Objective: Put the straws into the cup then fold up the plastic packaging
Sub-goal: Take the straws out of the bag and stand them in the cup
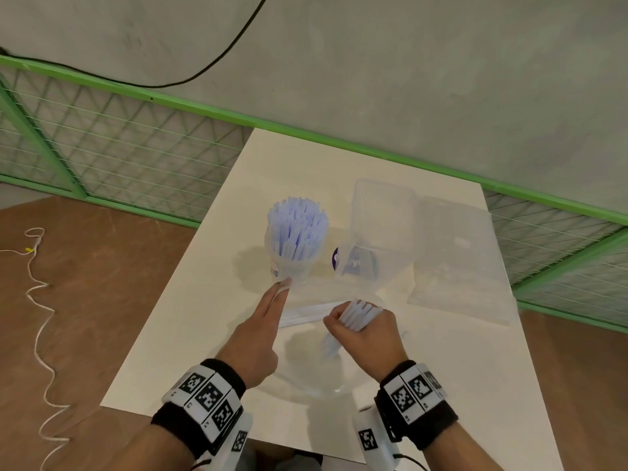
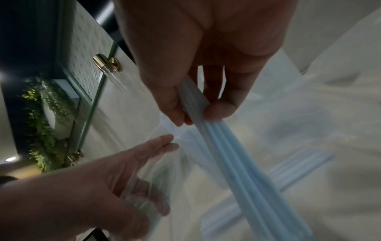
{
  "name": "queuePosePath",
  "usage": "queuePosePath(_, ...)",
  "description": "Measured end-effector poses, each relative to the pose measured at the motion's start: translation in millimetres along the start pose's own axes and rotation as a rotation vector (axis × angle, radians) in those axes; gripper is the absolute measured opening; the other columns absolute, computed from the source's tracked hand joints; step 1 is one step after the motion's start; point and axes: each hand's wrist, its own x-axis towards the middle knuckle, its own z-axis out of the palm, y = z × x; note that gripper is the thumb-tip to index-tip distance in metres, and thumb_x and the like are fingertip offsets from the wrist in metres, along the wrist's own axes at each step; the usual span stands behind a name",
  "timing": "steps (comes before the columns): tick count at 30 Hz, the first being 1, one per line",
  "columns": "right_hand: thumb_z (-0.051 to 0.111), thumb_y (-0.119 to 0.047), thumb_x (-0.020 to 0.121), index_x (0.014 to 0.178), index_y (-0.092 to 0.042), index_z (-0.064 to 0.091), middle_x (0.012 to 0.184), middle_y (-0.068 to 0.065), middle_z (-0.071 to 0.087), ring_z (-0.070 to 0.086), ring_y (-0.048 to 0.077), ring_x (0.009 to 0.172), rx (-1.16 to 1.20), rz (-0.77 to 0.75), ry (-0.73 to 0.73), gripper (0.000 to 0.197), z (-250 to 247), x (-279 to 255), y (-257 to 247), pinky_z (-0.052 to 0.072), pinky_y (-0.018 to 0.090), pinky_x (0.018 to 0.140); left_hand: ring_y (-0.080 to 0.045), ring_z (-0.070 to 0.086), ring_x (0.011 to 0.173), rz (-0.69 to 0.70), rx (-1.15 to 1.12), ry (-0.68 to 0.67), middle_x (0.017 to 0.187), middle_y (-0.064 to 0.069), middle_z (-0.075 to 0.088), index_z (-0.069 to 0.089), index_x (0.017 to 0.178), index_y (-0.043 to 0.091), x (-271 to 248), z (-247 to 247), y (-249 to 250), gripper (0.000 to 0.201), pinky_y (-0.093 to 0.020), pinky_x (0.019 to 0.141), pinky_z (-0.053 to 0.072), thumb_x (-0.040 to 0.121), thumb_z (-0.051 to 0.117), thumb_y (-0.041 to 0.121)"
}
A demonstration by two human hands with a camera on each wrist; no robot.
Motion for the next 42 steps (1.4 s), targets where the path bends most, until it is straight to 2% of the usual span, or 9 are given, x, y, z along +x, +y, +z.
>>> queuePosePath(7,0.073,-0.026,0.075,0.042,-0.024,0.040,0.041,-0.009,0.041,0.042,0.010,0.045,-0.264,0.039,-0.100,0.047,-8,7,11,0.037,0.027,0.053,-0.016,0.058,0.096,-0.012,0.004,0.001,0.153,0.036,-0.012,0.002,0.153,0.035,-1,-2,4,0.109,-0.027,0.074,0.053,0.068,0.050,-0.014)
queuePosePath(13,0.080,-0.026,0.075,0.065,-0.023,0.070,0.067,-0.006,0.071,0.065,0.002,0.062,-0.138,-0.128,-0.116,0.014,-47,38,-55,0.051,0.024,0.064,-0.019,0.060,0.090,-0.036,0.026,-0.015,0.153,0.035,-0.014,-0.002,0.153,0.036,-1,-3,6,0.109,-0.028,0.074,0.052,0.069,0.048,-0.013)
queuePosePath(16,0.077,-0.034,0.070,0.073,-0.019,0.076,0.076,-0.003,0.075,0.073,0.012,0.074,-0.011,-0.174,-0.054,0.015,-65,62,-104,0.060,0.039,0.069,-0.021,0.062,0.091,-0.048,0.015,-0.027,0.151,0.038,-0.016,-0.005,0.152,0.039,-2,-4,6,0.110,-0.032,0.079,0.054,0.070,0.047,-0.013)
queuePosePath(20,0.078,-0.017,0.076,0.078,-0.010,0.077,0.079,0.002,0.076,0.074,0.015,0.074,0.031,-0.229,-0.040,0.008,-62,88,-146,0.062,0.040,0.065,-0.024,0.064,0.083,-0.030,0.011,-0.020,0.150,0.040,-0.014,0.000,0.152,0.038,-3,-5,5,0.108,-0.038,0.076,0.055,0.069,0.046,-0.013)
queuePosePath(28,0.075,-0.033,0.079,0.081,-0.019,0.077,0.085,0.000,0.075,0.071,0.013,0.079,-0.209,-0.276,-0.037,0.014,-35,128,-152,0.060,0.036,0.073,-0.022,0.061,0.080,-0.042,0.034,-0.041,0.152,0.035,-0.018,-0.007,0.151,0.038,-8,-6,9,0.108,-0.030,0.071,0.054,0.072,0.044,-0.013)
queuePosePath(32,0.077,-0.031,0.080,0.095,-0.017,0.075,0.111,0.001,0.070,0.065,0.014,0.097,-0.274,-0.340,-0.048,0.020,-10,129,-133,0.052,0.034,0.086,-0.020,0.059,0.076,-0.056,0.047,-0.043,0.153,0.032,-0.019,-0.008,0.151,0.037,-9,-6,12,0.107,-0.024,0.066,0.048,0.073,0.044,-0.013)
queuePosePath(36,0.081,-0.042,0.074,0.119,-0.042,0.059,0.151,-0.006,0.036,0.033,0.023,0.135,-0.381,-0.399,-0.069,0.050,10,125,-107,0.029,0.045,0.108,-0.021,0.060,0.076,-0.056,0.044,-0.052,0.152,0.034,-0.021,-0.009,0.151,0.037,-10,-6,12,0.108,-0.029,0.071,0.054,0.073,0.045,-0.014)
queuePosePath(40,0.084,-0.057,0.062,0.146,-0.035,0.035,0.159,-0.010,0.016,0.017,0.015,0.145,-0.295,-0.328,-0.066,0.100,-2,120,-106,0.023,0.051,0.117,-0.022,0.061,0.077,-0.051,0.036,-0.049,0.151,0.036,-0.020,-0.006,0.151,0.039,-11,-8,10,0.108,-0.034,0.074,0.055,0.071,0.044,-0.014)
queuePosePath(42,0.086,-0.052,0.064,0.150,-0.030,0.026,0.160,-0.009,0.014,0.018,0.012,0.147,-0.136,-0.383,0.005,0.107,-12,112,-111,0.025,0.048,0.118,-0.022,0.061,0.080,-0.053,0.028,-0.049,0.149,0.039,-0.020,-0.005,0.151,0.039,-11,-8,9,0.107,-0.035,0.077,0.055,0.071,0.044,-0.013)
